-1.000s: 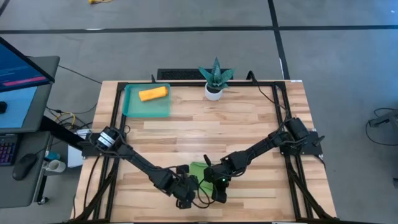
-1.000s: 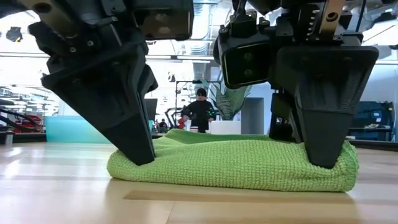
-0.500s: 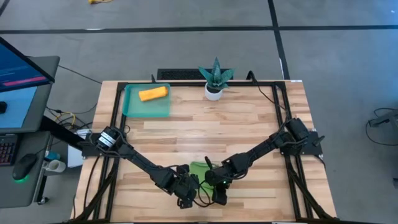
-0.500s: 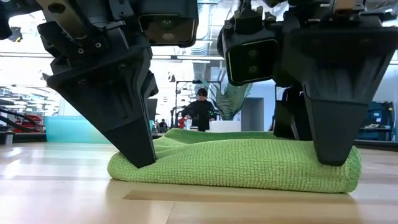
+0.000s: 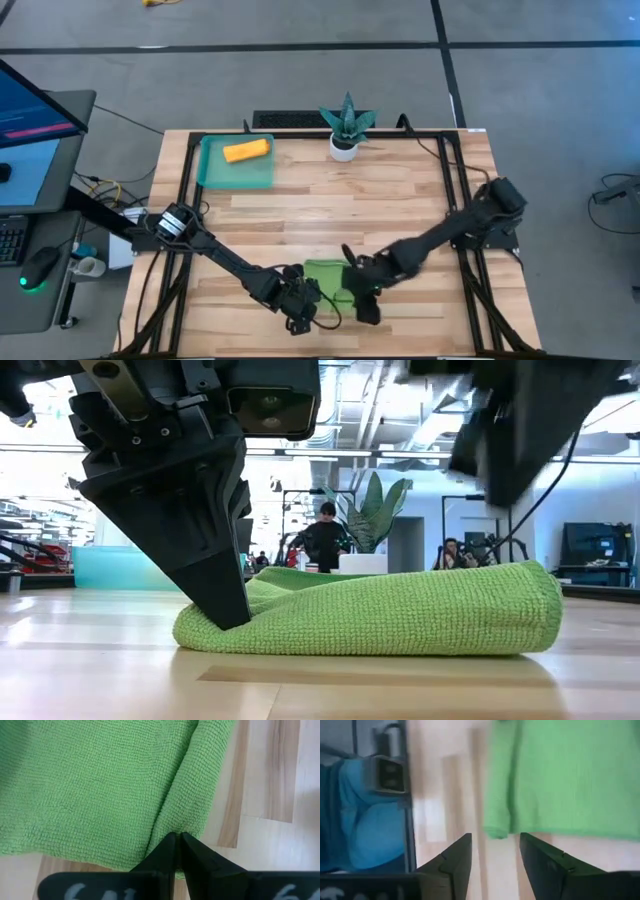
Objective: Roll microfiber towels into tight, uniform cylinder then place into a basket
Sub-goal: Roll the light green microfiber cloth
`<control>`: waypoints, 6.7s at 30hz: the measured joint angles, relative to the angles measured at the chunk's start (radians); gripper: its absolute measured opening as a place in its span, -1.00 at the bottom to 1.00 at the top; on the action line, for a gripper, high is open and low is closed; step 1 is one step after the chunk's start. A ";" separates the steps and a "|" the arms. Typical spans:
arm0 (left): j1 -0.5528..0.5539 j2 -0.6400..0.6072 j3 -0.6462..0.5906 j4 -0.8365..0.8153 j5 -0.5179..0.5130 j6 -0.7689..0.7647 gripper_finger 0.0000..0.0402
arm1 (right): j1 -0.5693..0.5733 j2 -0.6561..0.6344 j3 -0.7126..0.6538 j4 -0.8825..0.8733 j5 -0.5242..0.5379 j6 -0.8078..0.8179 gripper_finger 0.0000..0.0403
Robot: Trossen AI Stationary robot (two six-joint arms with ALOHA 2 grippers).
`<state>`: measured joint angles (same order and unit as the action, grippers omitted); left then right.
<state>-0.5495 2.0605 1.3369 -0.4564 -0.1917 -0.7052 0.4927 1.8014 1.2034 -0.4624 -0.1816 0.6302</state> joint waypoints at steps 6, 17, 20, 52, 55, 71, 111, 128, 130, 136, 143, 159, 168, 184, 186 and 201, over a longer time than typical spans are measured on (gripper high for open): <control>0.000 0.000 0.000 0.000 0.002 0.000 -0.90 | 0.177 -0.062 0.002 0.097 0.310 -0.144 -0.08; 0.003 0.000 -0.001 0.003 0.004 -0.023 -0.90 | 0.266 0.115 0.001 0.338 0.552 -0.377 -0.12; 0.003 0.000 -0.001 0.003 0.004 -0.023 -0.90 | 0.247 0.148 0.000 0.340 0.552 -0.373 -0.23; 0.003 0.000 -0.002 0.003 0.003 -0.018 -0.90 | 0.131 0.187 0.002 0.186 0.530 -0.168 -0.96; 0.003 0.000 -0.002 0.004 0.003 -0.018 -0.90 | 0.116 0.187 0.002 0.141 0.531 -0.102 -0.94; 0.000 0.004 0.024 -0.012 -0.041 0.072 -0.90 | 0.079 0.210 0.005 0.103 0.440 -0.035 -0.94; -0.130 0.002 0.141 -0.125 -0.341 0.268 -0.04 | 0.080 0.213 0.002 0.106 0.429 -0.034 -0.93; -0.109 0.003 -0.004 0.028 -0.364 0.271 -0.04 | 0.081 0.213 0.001 0.108 0.429 -0.035 -0.92; -0.109 0.003 -0.004 0.032 -0.368 0.281 -0.04 | 0.081 0.213 0.001 0.108 0.429 -0.035 -0.92; -0.117 0.003 0.012 0.009 -0.406 0.328 -0.04 | 0.082 0.213 0.001 0.108 0.429 -0.035 -0.93; -0.142 0.003 0.052 0.013 -0.411 0.365 -0.04 | 0.082 0.213 0.001 0.109 0.429 -0.035 -0.93; -0.085 -0.004 -0.095 0.148 -0.338 0.261 -0.04 | 0.082 0.213 0.001 0.109 0.429 -0.035 -0.93; -0.063 -0.003 -0.095 0.118 -0.298 0.149 -0.29 | 0.082 0.212 0.001 0.115 0.362 -0.029 -0.93; -0.030 0.003 -0.011 0.111 0.023 0.053 -0.87 | 0.100 0.216 0.000 0.260 0.085 0.024 -0.79; -0.026 0.003 -0.010 0.111 0.034 0.029 -0.90 | 0.101 0.216 0.000 0.261 0.083 0.009 -0.71; -0.010 0.002 -0.009 0.104 0.097 -0.028 -0.89 | 0.152 0.193 0.176 -0.122 0.136 -0.185 -0.38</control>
<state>-0.5598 2.0624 1.3281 -0.3523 -0.0946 -0.7334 0.6448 1.9946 1.3792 -0.5848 -0.0457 0.4454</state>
